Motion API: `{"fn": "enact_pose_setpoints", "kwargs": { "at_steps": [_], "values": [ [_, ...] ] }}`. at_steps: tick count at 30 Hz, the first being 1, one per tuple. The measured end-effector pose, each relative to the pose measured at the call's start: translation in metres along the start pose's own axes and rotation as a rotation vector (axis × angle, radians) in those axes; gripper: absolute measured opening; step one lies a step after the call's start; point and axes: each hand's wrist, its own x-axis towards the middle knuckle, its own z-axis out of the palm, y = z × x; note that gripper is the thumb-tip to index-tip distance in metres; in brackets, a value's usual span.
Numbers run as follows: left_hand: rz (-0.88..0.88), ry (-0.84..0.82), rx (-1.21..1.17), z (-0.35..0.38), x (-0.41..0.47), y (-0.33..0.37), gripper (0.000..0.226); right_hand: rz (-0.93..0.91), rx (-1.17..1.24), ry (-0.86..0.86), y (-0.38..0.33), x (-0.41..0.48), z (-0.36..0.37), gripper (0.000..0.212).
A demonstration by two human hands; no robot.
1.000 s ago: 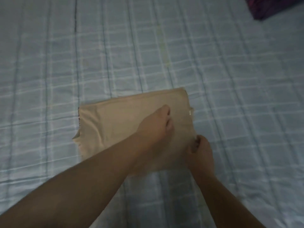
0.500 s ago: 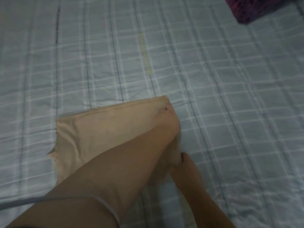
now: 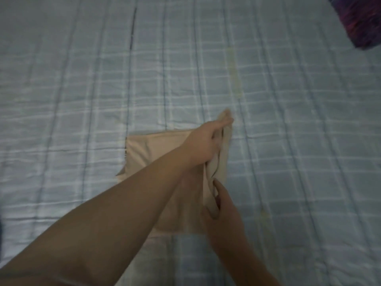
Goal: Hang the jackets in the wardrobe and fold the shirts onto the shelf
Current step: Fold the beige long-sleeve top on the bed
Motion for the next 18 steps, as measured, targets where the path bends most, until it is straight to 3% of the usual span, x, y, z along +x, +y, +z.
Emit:
{"fn": "enact_pose_setpoints", "kwargs": {
  "at_steps": [5, 9, 13, 16, 18],
  "values": [
    [-0.105, 0.109, 0.035, -0.069, -0.048, -0.070, 0.062, -0.124, -0.154, -0.082, -0.036, -0.007, 0.076, 0.074],
    [-0.082, 0.150, 0.075, -0.111, -0.091, -0.115, 0.059, -0.189, -0.342, -0.140, -0.050, -0.017, 0.133, 0.079],
    [-0.170, 0.147, 0.128, -0.131, -0.121, -0.159, 0.060, -0.339, -0.550, -0.039, -0.050, -0.027, 0.180, 0.076],
    [-0.203, 0.145, 0.153, -0.139, -0.131, -0.178, 0.059, -0.307, -0.649, -0.143, -0.044, -0.029, 0.203, 0.084],
    [-0.235, 0.142, 0.111, -0.140, -0.134, -0.188, 0.057, -0.359, -0.736, -0.107, -0.037, -0.027, 0.211, 0.095]
  ]
}}
